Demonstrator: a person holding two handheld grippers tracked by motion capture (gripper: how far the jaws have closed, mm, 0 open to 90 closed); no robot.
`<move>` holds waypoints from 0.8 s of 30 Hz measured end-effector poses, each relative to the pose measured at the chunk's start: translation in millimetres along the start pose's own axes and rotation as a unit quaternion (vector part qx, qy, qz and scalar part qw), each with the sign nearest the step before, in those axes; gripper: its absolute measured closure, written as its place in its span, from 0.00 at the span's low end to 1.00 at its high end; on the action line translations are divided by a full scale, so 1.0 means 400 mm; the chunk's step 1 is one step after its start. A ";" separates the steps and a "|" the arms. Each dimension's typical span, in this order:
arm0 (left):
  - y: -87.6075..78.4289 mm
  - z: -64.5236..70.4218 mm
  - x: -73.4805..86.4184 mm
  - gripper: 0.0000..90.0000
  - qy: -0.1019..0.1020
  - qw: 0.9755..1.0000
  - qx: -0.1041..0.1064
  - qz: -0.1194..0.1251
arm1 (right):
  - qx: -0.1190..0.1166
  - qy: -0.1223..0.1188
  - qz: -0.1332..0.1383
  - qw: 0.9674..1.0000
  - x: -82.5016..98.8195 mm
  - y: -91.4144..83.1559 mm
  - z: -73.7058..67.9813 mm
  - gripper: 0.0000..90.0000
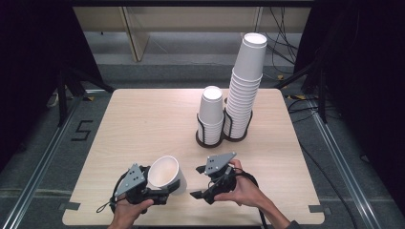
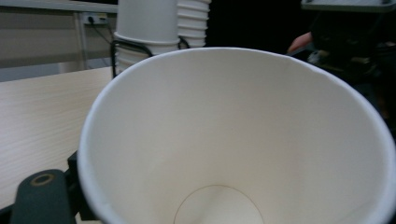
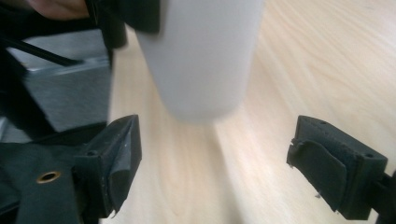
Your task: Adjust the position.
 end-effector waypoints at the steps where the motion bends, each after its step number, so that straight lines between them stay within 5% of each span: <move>1: 0.001 -0.007 0.001 0.16 0.001 1.000 -0.012 -0.002 | 0.011 -0.001 -0.008 1.000 0.006 -0.003 0.004 0.19; 9: 0.008 -0.065 0.015 0.16 -0.007 0.995 -0.093 -0.033 | 0.047 0.008 -0.029 0.998 0.050 -0.015 0.011 0.19; 24: 0.005 -0.171 0.001 0.16 -0.019 0.985 -0.168 -0.033 | 0.071 0.039 -0.031 0.996 0.113 -0.039 0.017 0.20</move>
Point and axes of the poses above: each handheld gripper's, and its own axes: y roughly forward along the jaws, x roughly out of its underside, z roughly to its right, the point moved 5 cm from there along y, roughly forward along the jaws, and after that the axes turned 13 degrees about -z, right-handed, at the moved point
